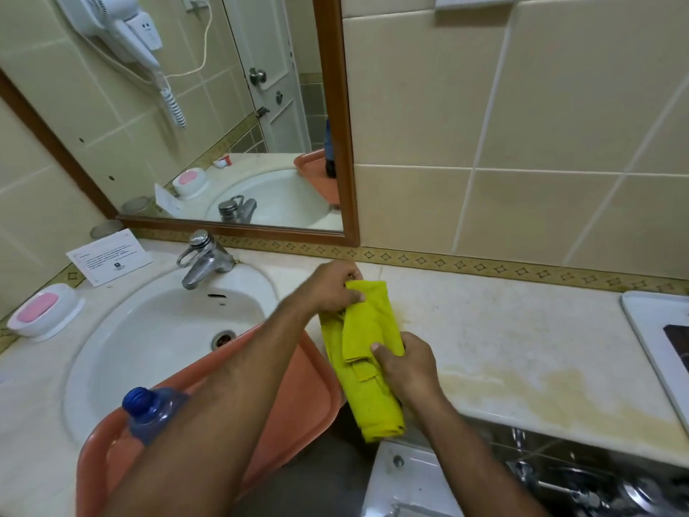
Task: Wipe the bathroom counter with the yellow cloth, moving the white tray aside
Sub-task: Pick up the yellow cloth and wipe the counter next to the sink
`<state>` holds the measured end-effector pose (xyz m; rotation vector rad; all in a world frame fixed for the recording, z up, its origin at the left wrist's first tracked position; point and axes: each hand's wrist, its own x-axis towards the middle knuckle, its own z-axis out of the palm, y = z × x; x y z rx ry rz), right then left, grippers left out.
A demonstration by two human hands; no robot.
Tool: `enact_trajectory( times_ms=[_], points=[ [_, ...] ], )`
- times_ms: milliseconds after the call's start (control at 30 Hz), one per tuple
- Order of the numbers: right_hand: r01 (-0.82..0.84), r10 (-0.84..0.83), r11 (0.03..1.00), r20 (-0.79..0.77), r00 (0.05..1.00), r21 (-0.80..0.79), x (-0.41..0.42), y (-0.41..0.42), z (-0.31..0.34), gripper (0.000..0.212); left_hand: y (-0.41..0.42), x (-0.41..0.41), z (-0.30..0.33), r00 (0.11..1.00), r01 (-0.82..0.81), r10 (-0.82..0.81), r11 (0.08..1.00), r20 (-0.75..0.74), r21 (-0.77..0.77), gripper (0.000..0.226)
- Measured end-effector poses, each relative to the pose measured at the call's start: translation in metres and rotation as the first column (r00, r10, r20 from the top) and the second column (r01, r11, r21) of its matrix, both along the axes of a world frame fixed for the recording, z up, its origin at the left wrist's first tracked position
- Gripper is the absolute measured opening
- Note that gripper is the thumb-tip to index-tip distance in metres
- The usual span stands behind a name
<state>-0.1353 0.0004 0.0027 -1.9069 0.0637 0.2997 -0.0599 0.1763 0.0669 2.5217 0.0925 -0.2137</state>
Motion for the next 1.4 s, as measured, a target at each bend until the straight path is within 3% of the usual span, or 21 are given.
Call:
enact_trajectory(
  times_ms=[33,100,167,233,267,367,467,767,967,1233,1400],
  points=[
    [-0.064,0.072,0.979,0.034,0.997,-0.192,0.009,0.0,-0.006,0.027,0.001,-0.004,-0.015,0.997,-0.056,0.054,0.998,0.054,0.039,0.03],
    [-0.082,0.193,0.798,0.124,0.973,-0.596,0.023,-0.001,-0.016,0.036,0.005,-0.021,-0.045,0.984,-0.134,0.107,0.971,0.142,0.198,0.042],
    [0.044,0.286,0.677,0.317,0.904,-0.735,0.034,0.005,-0.025,0.033,0.011,-0.046,-0.076,0.98,-0.173,0.123,0.91,0.154,0.376,0.057],
    [0.054,0.389,0.687,0.43,0.815,-0.724,0.041,0.025,-0.035,0.039,0.013,-0.068,-0.098,0.984,-0.177,0.145,0.877,0.106,0.446,0.066],
    [-0.009,0.454,0.67,0.4,0.796,-0.742,0.041,0.039,-0.039,0.049,0.012,-0.075,-0.106,0.982,-0.186,0.16,0.893,0.097,0.409,0.065],
    [-0.145,0.59,0.565,0.275,0.759,-0.812,0.03,0.074,-0.07,0.055,0.007,-0.084,-0.123,0.944,-0.296,0.262,0.942,0.201,0.158,0.056],
    [-0.142,0.602,0.553,0.275,0.75,-0.821,0.036,0.083,-0.09,0.056,0.006,-0.085,-0.133,0.9,-0.349,0.323,0.936,0.293,0.043,0.055],
    [-0.139,0.535,0.558,0.226,0.814,-0.818,0.085,0.065,-0.082,0.06,0.005,-0.086,-0.128,0.925,-0.338,0.268,0.905,0.269,0.257,0.058],
    [-0.03,0.405,0.51,0.209,0.89,-0.86,0.112,-0.011,-0.084,0.06,0.005,-0.087,-0.126,0.935,-0.321,0.252,0.901,0.251,0.292,0.056],
    [0.074,0.178,0.434,0.167,0.97,-0.898,0.133,-0.18,-0.074,0.055,0.006,-0.091,-0.126,0.949,-0.283,0.22,0.91,0.228,0.301,0.058],
    [0.073,0.189,0.456,0.177,0.966,-0.887,0.119,-0.269,-0.065,0.052,0.006,-0.088,-0.123,0.974,-0.206,0.146,0.893,0.174,0.401,0.068]
  ],
)
